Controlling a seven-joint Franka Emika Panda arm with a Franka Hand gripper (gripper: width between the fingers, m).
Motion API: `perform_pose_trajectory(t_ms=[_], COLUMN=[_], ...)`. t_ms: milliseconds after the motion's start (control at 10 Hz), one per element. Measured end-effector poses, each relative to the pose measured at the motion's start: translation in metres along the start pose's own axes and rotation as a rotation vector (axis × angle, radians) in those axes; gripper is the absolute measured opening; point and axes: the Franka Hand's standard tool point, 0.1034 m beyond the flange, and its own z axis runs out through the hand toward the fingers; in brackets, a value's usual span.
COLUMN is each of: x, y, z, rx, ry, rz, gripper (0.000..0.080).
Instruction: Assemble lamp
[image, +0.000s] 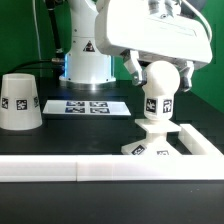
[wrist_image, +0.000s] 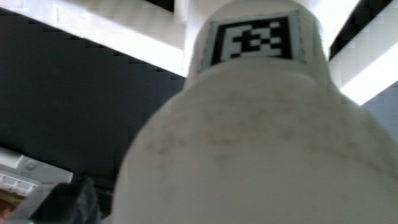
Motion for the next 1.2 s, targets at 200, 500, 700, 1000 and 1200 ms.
perform_pose_trajectory(t_ms=[200, 500, 700, 1000, 1200], x=[0.006, 0.015, 0.013, 0.005, 0.002], y=[0.004, 0.007, 0.003, -0.004, -0.010], z=[-0.019, -0.032, -0.029, -0.022, -0.021], rx=[0.015, 0.018, 0.035, 0.126, 0.184], ry=[-0.024, -0.020, -0.044, -0.212, -0.354], rz=[0.004, 0.004, 0.004, 0.021, 0.021], gripper=[0.0698, 0.0698, 0.0698, 0.0698, 0.0698])
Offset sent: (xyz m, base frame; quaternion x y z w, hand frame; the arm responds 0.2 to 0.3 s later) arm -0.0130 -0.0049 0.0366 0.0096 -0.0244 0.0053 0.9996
